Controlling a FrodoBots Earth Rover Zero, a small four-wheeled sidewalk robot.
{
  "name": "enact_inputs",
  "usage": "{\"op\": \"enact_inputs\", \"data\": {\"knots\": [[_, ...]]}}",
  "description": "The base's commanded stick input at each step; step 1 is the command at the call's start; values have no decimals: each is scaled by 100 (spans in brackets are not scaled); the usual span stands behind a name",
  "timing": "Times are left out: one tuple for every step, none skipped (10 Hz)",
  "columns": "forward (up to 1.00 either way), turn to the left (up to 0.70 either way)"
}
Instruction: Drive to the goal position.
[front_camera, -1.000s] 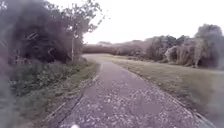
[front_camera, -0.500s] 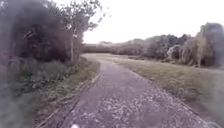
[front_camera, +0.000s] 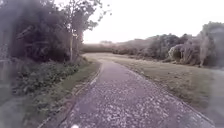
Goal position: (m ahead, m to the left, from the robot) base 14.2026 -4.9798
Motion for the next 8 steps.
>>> {"op": "enact_inputs", "data": {"knots": [[50,0],[50,0],[50,0],[50,0],[50,0],[50,0],[50,0],[50,0]]}}
